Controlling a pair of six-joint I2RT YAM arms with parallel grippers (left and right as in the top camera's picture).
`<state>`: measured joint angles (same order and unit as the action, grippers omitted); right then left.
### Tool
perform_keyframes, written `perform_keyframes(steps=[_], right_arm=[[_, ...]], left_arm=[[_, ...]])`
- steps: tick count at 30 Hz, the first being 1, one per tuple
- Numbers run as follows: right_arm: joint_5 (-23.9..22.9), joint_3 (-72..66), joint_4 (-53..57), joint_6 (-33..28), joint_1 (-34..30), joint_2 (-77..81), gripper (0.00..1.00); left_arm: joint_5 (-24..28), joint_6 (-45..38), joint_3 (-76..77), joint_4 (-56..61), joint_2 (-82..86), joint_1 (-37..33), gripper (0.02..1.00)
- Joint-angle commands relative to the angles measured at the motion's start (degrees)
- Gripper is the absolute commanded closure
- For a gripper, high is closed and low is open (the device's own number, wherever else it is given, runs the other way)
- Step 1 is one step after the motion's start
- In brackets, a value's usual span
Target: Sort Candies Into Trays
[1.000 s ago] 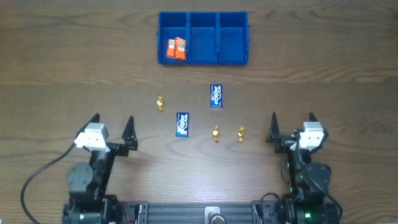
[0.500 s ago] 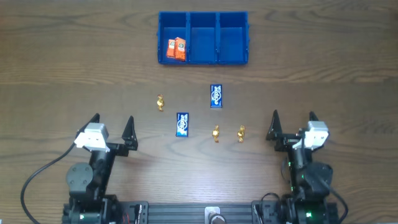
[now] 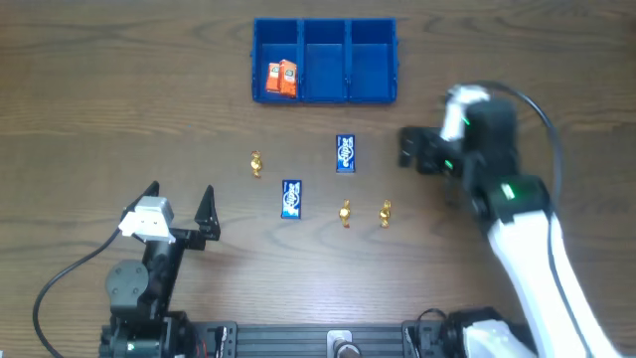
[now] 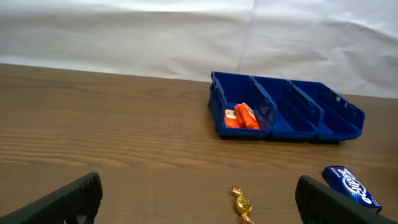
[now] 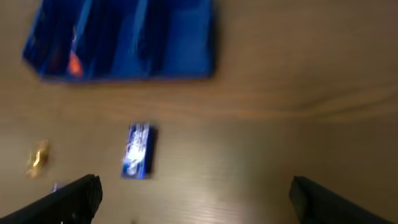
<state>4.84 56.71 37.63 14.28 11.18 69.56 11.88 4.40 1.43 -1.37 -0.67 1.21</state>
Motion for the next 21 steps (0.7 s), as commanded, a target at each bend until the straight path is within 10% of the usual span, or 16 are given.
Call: perform_keyframes(steps=[1, 21], right_arm=[[1.7, 16.2, 10.4, 4.0, 11.5, 17.6, 0.003], [-9.3, 32.5, 16.0, 31.1, 38.4, 47.4, 0.003]], left_arm=[[1.3, -0.6, -1.2, -1.8, 0.3, -0.3, 0.020], [1.2, -0.6, -1.2, -1.8, 0.3, -0.3, 0.020]])
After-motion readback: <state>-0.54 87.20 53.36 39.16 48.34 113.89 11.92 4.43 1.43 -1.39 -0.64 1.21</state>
